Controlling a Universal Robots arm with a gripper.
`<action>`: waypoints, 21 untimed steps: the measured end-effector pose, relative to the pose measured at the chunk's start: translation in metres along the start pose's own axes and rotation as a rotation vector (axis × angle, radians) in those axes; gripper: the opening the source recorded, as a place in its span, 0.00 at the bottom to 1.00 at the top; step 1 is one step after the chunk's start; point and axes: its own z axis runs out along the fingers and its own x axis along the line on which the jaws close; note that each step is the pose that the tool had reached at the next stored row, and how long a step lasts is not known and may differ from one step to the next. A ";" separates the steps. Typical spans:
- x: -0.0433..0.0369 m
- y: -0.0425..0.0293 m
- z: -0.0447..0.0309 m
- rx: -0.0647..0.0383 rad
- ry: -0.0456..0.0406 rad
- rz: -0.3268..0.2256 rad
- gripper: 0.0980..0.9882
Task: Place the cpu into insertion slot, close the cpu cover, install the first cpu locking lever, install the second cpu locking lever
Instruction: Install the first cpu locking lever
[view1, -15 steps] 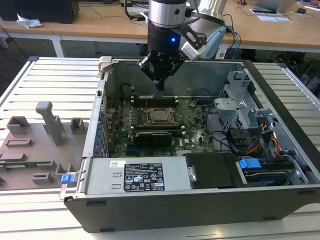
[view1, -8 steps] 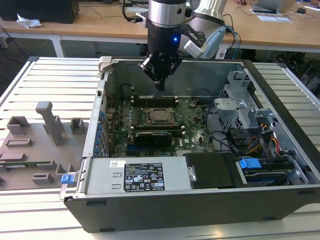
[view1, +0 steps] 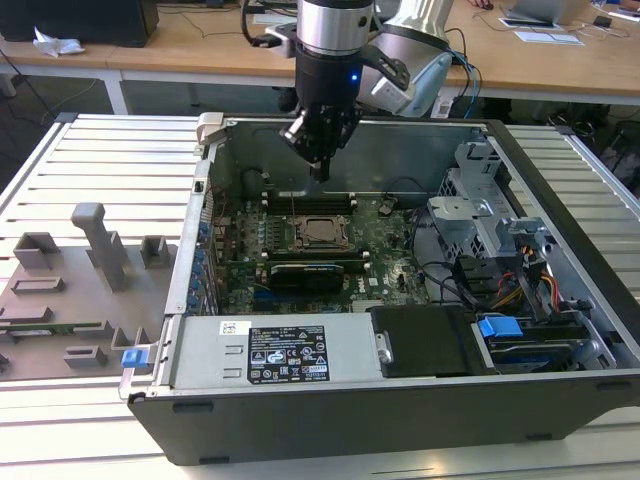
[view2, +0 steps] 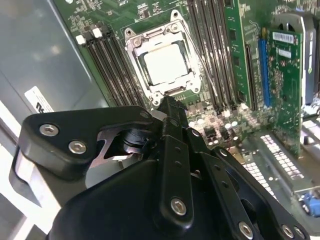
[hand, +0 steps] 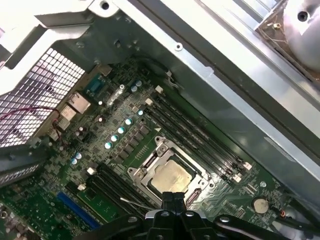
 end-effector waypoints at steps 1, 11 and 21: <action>0.0000 0.0000 0.0000 0.000 0.0000 -0.014 0.01; 0.0000 0.0000 0.0000 0.001 -0.0007 -0.173 0.01; 0.0000 0.0000 0.0000 0.002 -0.0013 -0.357 0.01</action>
